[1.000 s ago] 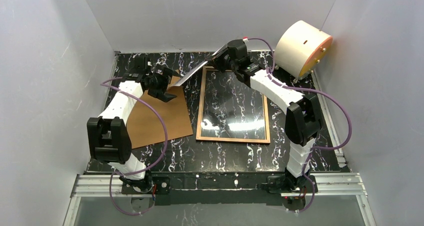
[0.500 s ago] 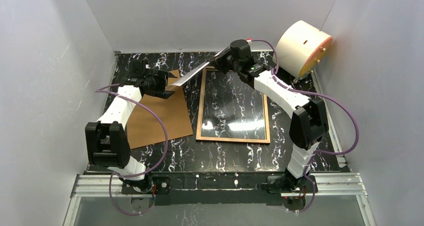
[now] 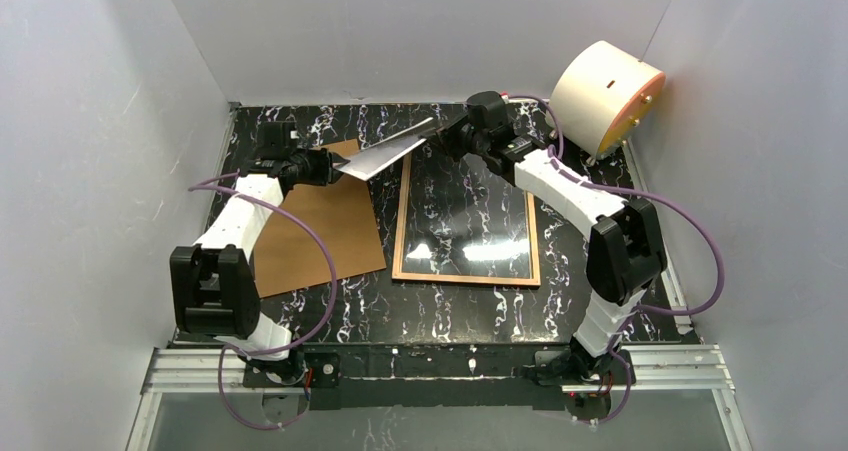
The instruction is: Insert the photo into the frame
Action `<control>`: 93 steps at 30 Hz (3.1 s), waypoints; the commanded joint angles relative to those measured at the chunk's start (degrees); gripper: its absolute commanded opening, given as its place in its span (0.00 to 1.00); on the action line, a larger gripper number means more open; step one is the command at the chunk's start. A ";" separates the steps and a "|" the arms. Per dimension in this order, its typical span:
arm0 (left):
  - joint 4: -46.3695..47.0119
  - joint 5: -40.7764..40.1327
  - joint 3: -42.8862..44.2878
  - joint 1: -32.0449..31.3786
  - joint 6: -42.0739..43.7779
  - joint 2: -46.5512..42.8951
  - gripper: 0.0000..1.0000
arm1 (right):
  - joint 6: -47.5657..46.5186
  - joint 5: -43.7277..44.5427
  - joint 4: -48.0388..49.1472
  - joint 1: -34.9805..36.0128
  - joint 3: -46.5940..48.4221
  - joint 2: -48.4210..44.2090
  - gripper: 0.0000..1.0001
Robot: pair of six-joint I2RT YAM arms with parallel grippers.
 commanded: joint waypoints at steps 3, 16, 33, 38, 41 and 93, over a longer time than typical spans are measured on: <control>2.71 -1.25 1.18 0.37 -0.92 -2.39 0.02 | 1.06 -1.01 0.36 0.02 0.24 -3.35 0.20; 0.73 6.40 17.99 0.38 21.07 6.35 0.00 | -13.85 -1.69 4.93 -0.23 -8.20 -15.50 0.77; 5.31 33.07 35.80 0.01 37.38 11.53 0.00 | -68.84 -18.79 11.81 1.70 -9.57 -21.11 0.87; 2.57 31.42 38.77 0.09 28.95 12.83 0.00 | -83.39 -13.18 16.36 9.60 -15.35 -24.56 0.88; -1.26 28.66 40.35 0.10 26.54 13.15 0.00 | -90.18 -7.81 17.26 14.92 -17.62 -25.17 0.89; -5.30 20.54 30.43 2.26 4.64 7.15 0.40 | -113.28 27.15 58.44 23.82 -31.68 -13.76 0.01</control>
